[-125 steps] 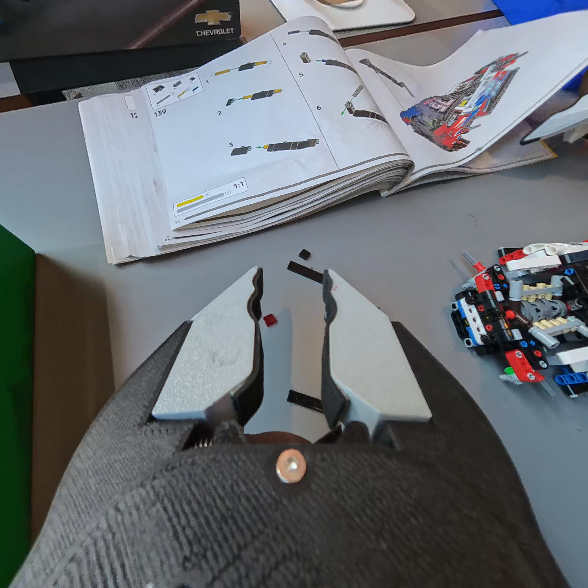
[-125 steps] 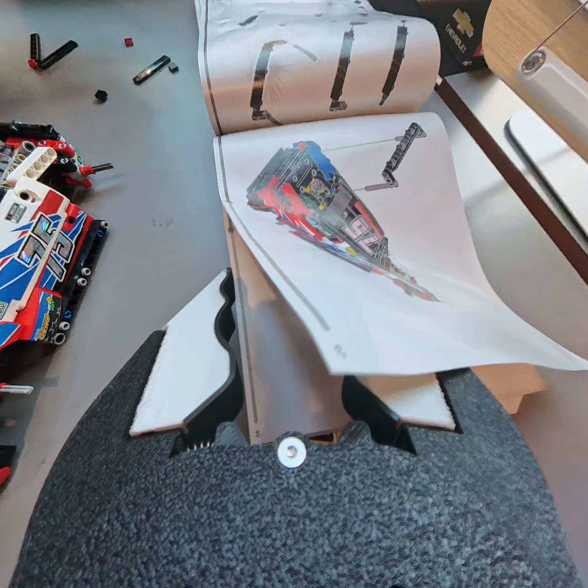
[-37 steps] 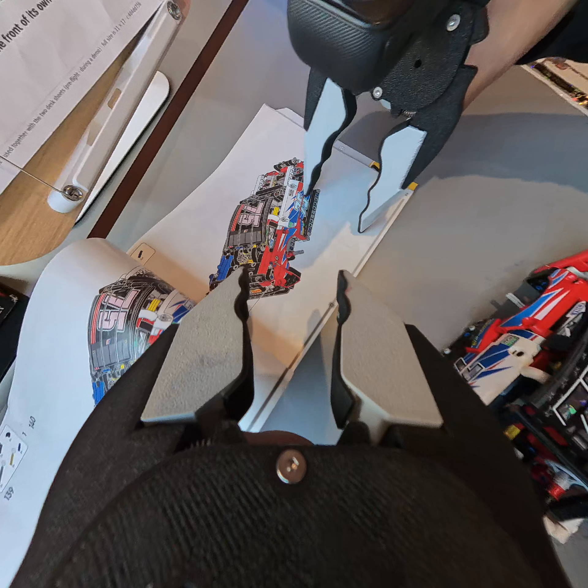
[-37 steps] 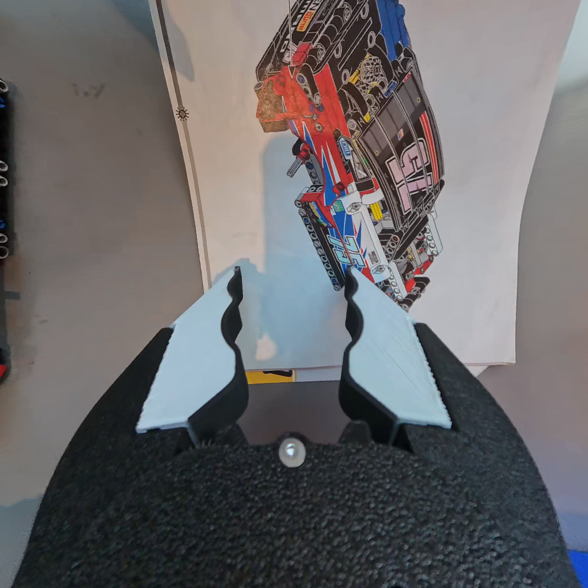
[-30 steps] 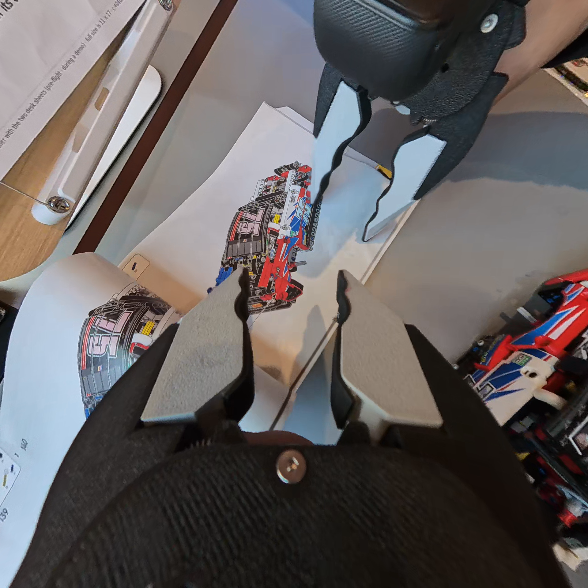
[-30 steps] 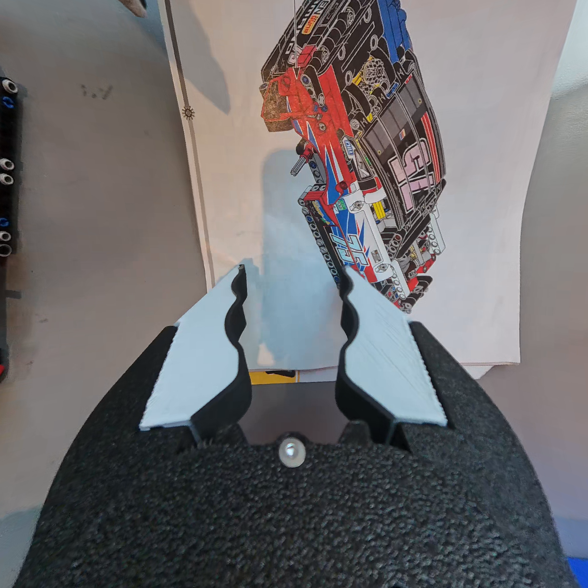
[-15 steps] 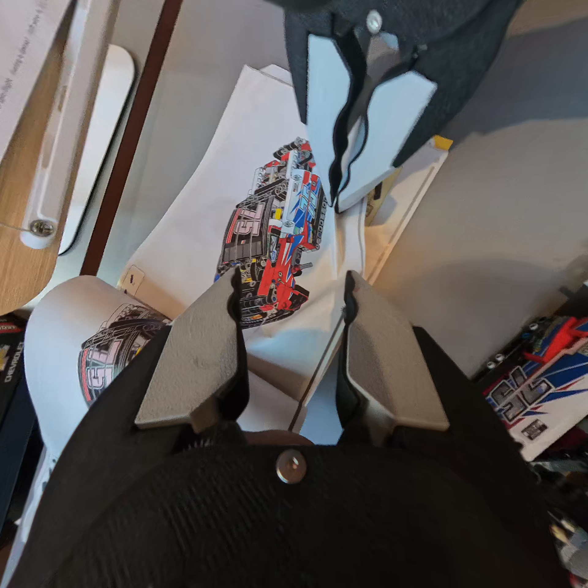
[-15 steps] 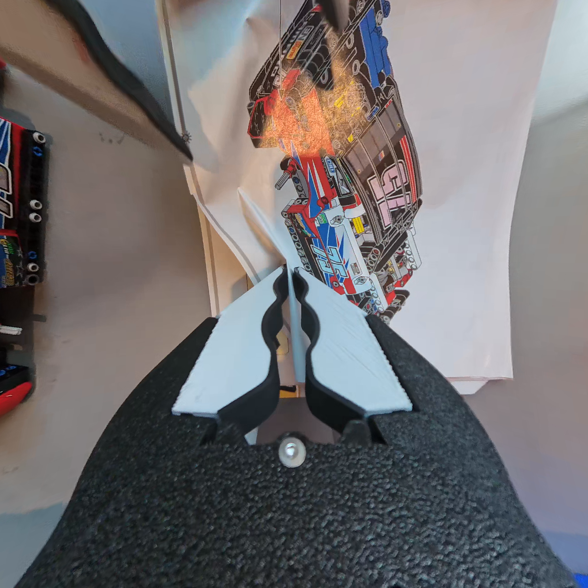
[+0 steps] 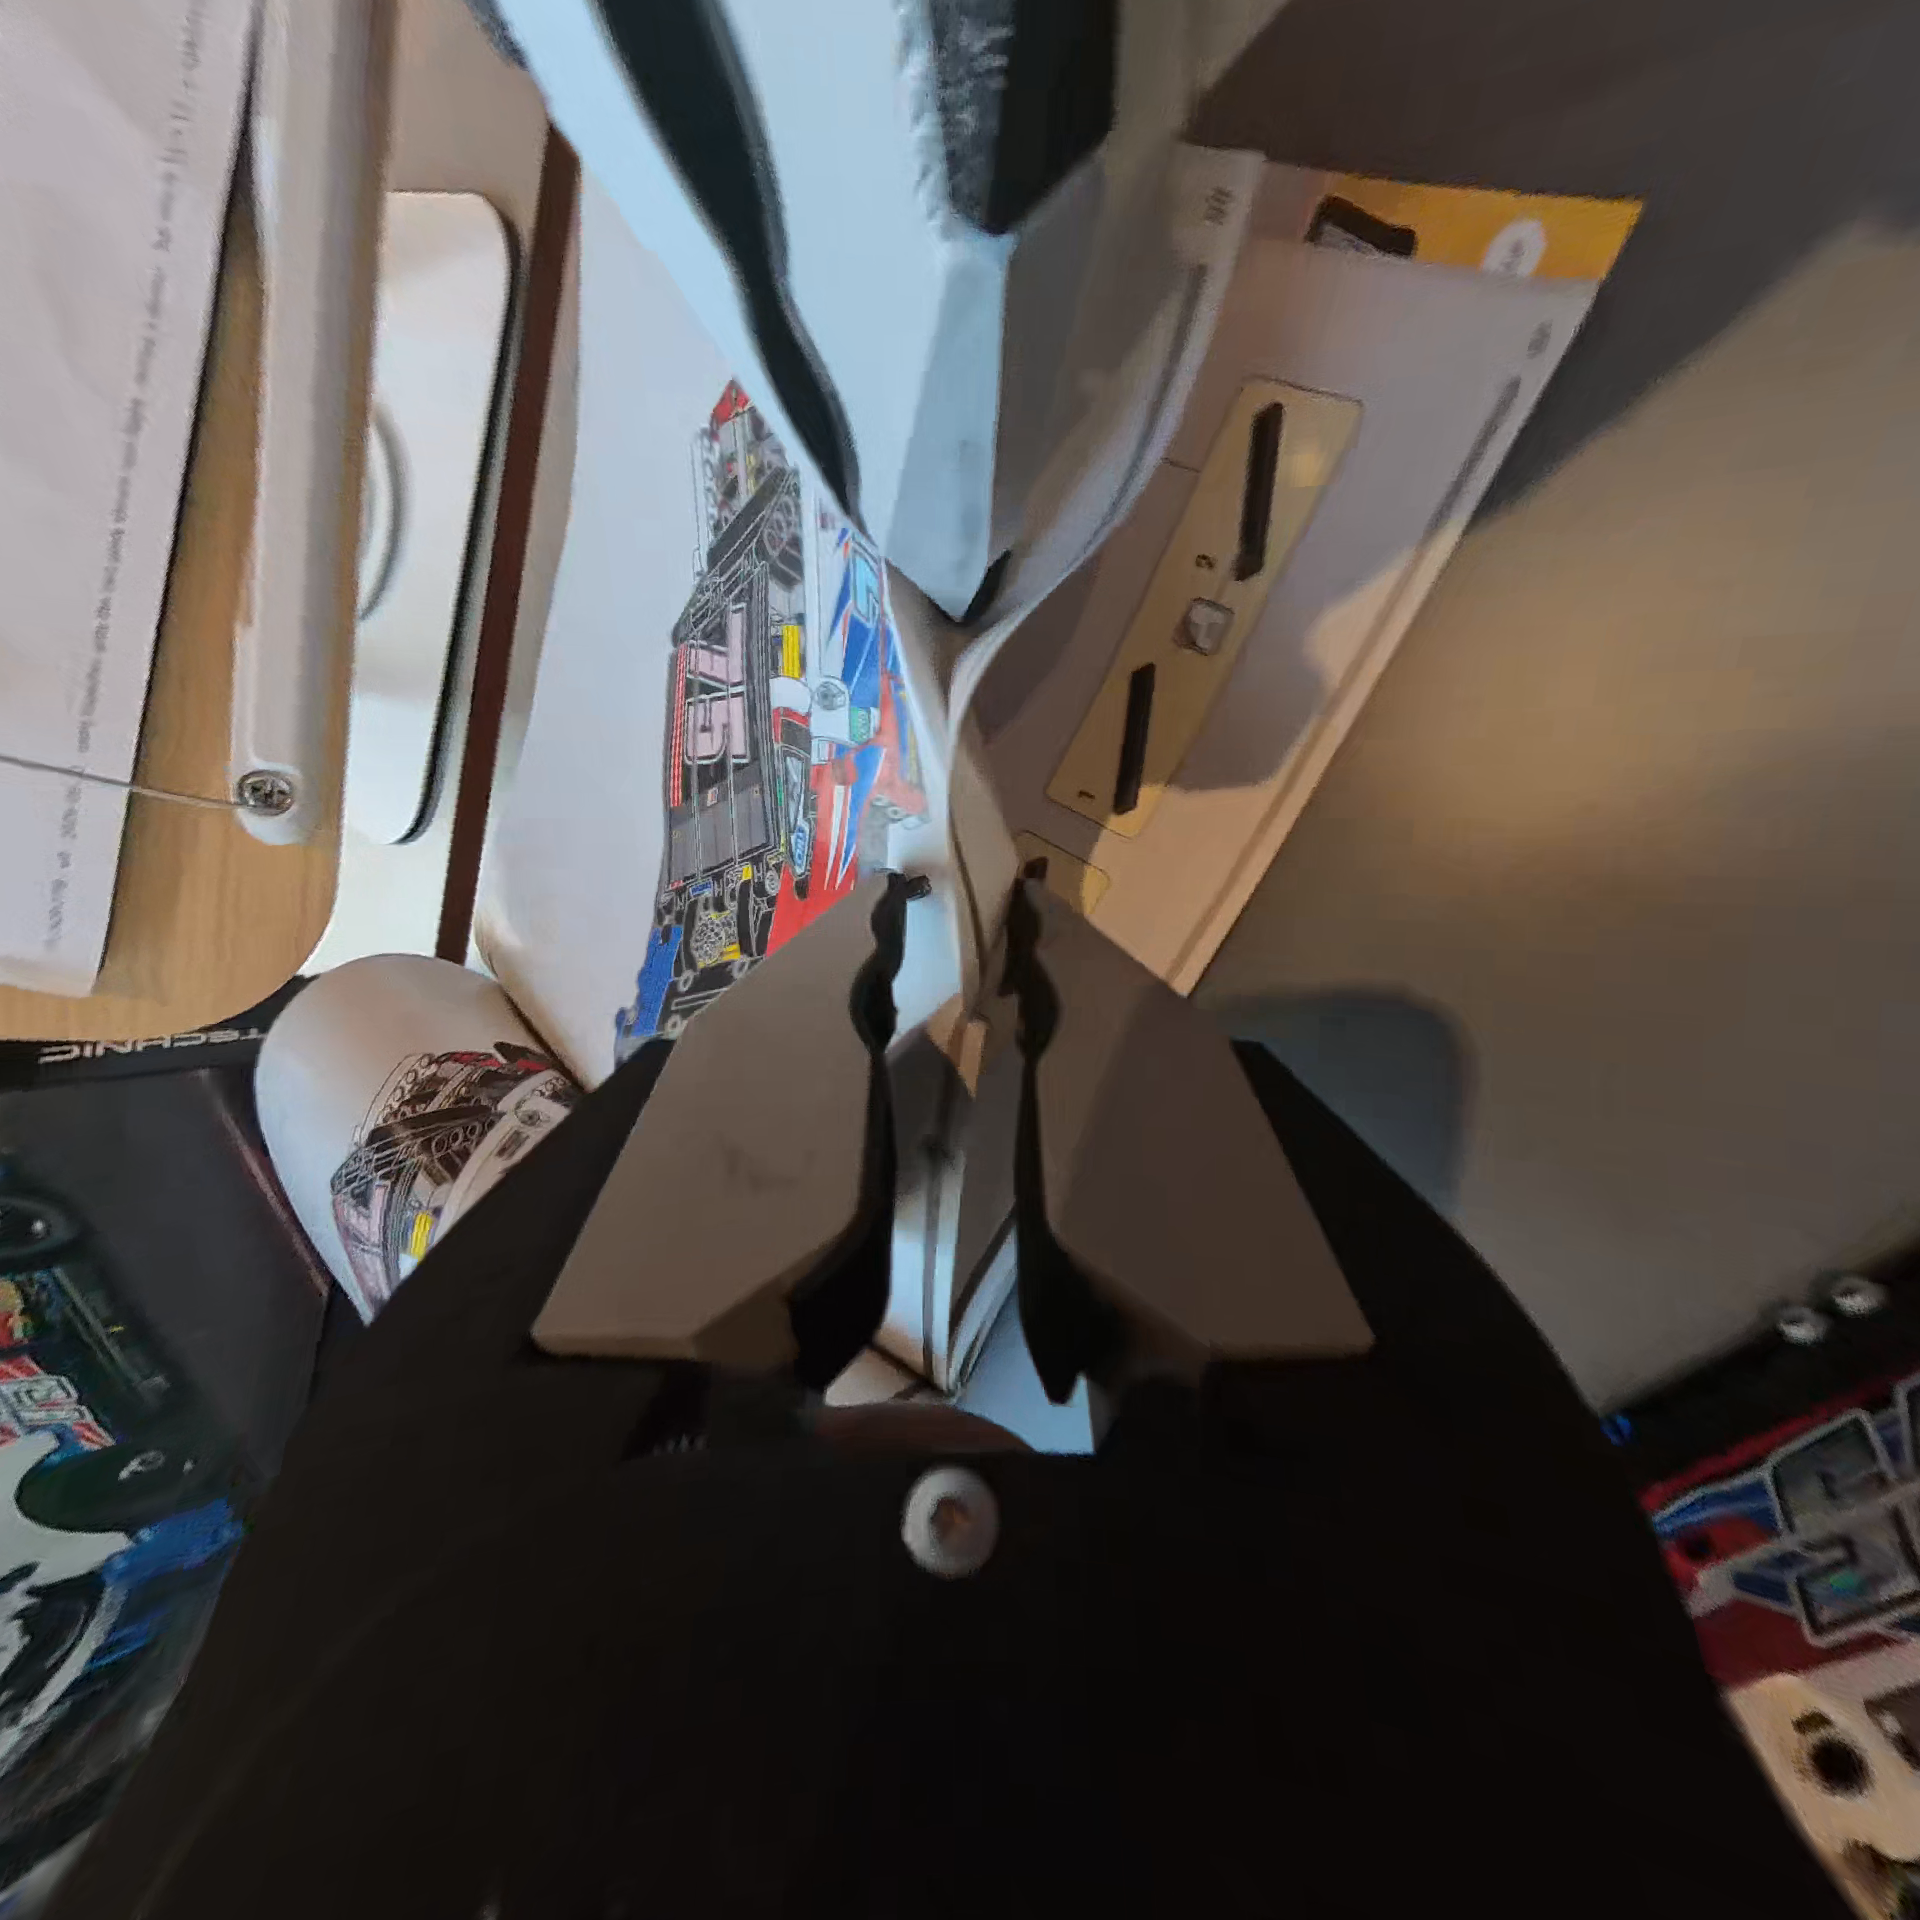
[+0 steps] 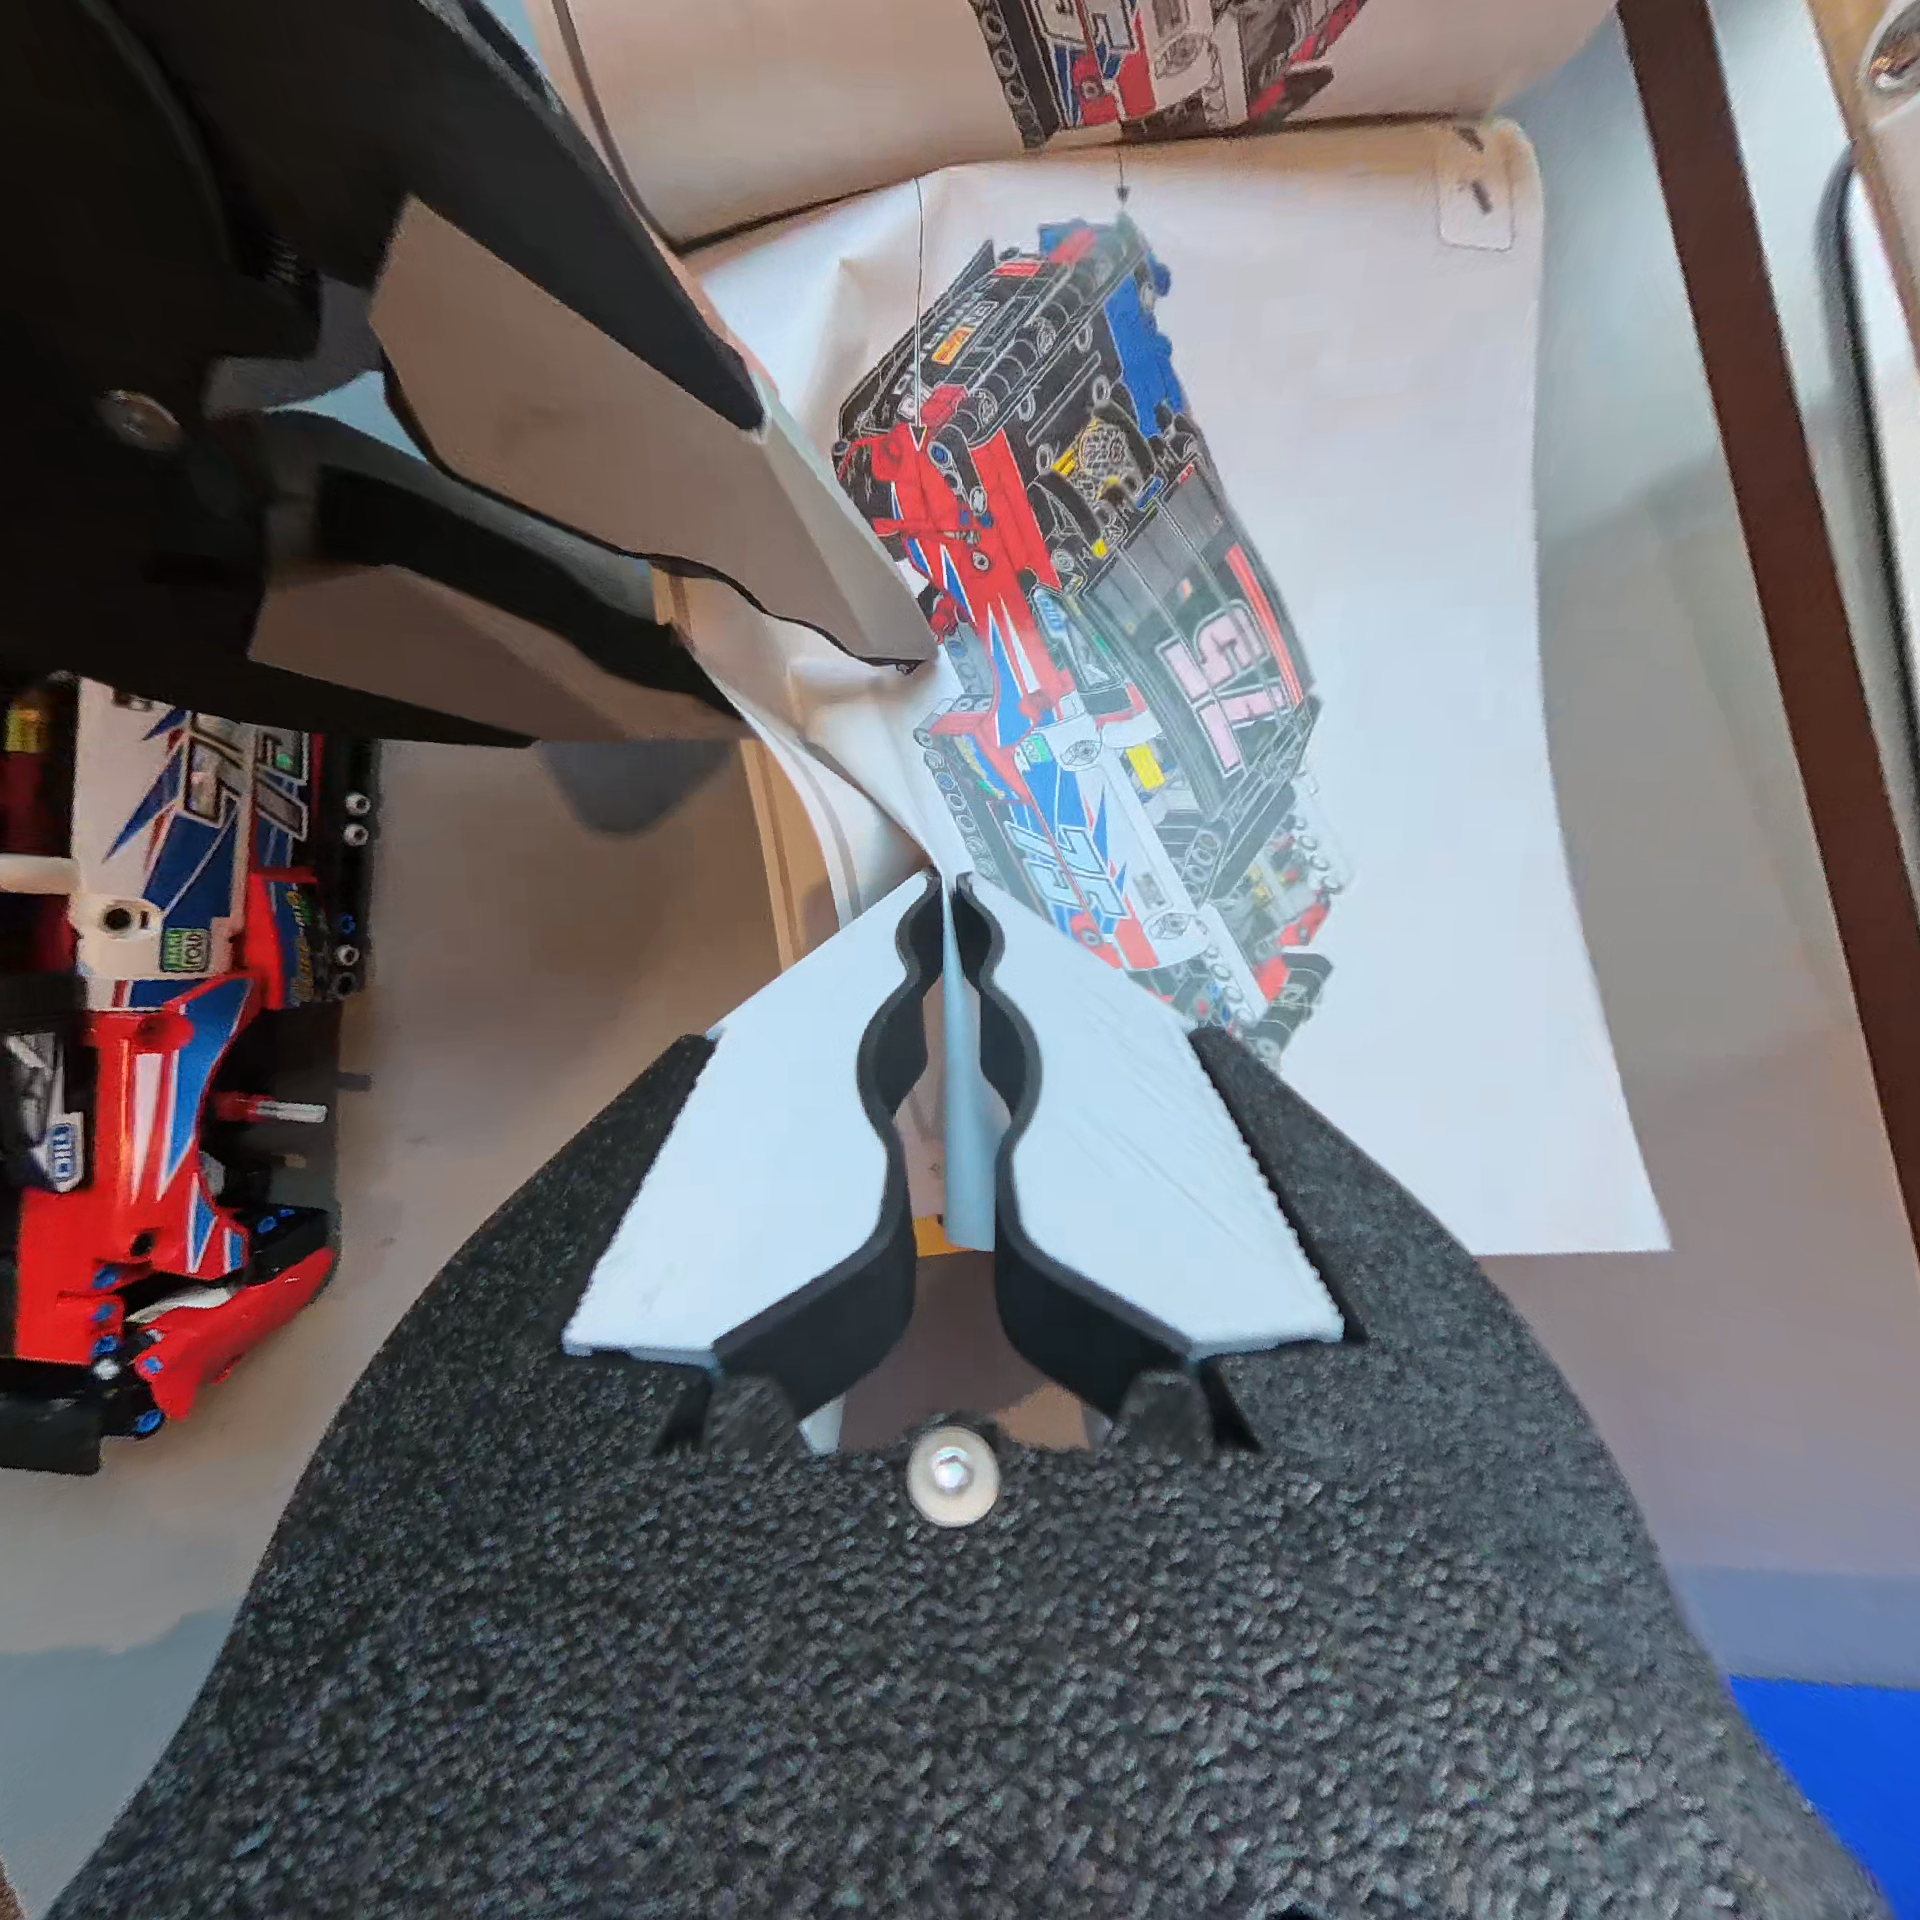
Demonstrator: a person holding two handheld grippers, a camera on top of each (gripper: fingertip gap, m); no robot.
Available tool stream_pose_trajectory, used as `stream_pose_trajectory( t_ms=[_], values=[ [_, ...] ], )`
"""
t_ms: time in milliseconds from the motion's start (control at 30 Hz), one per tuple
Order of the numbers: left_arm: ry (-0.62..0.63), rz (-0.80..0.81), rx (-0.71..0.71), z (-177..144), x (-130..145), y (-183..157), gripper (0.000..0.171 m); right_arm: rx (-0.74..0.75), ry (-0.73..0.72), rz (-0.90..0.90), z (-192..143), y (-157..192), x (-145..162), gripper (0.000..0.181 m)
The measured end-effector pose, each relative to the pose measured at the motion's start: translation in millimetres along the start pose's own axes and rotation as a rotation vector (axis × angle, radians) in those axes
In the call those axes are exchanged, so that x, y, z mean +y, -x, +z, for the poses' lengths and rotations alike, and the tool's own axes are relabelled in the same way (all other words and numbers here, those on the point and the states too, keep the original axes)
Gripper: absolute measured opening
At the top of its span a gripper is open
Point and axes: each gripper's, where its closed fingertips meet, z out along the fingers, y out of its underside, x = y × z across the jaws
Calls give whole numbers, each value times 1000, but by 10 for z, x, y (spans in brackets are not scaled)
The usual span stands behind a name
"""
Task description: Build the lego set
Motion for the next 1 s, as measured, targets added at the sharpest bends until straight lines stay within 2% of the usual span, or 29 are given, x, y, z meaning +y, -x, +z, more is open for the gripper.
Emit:
stream_pose_trajectory(
  t_ms=[100, 167, 300, 367, 467, 633, 767, 867, 1000],
  values=[
    [-60, -110, -13, -51, -30, 75, 10, 49, -29, 0, -71, -27, -89, 0],
    [-94, -141, -46, -106, -24, 147, 7, 79, -101, 32, -179, -51, -215, 7],
    [-180, -225, -104, -253, 7, 300, 0, 204, -319, 71, -652, -116, -473, 27],
    [-244, -296, -129, -362, 7, 405, 0, 257, -452, 92, -959, -85, -536, 30],
    [-321, -404, -147, -499, 51, 522, 0, 232, -607, 151, -1234, 88, -472, 22],
    [-436, -578, -164, -671, 213, 667, 0, 262, -609, 252, -1135, 194, 32, 23],
    [-535, -751, -208, -854, 413, 858, 0, 220, -674, 326, -923, 306, 322, 26],
    [-542, -854, -231, -910, 636, 922, 0, 250, -681, 353, -695, 306, 513, 26],
    [-475, -911, -279, -924, 947, 939, 0, 365, -700, 326, -556, 237, 651, 26]
  ],
)
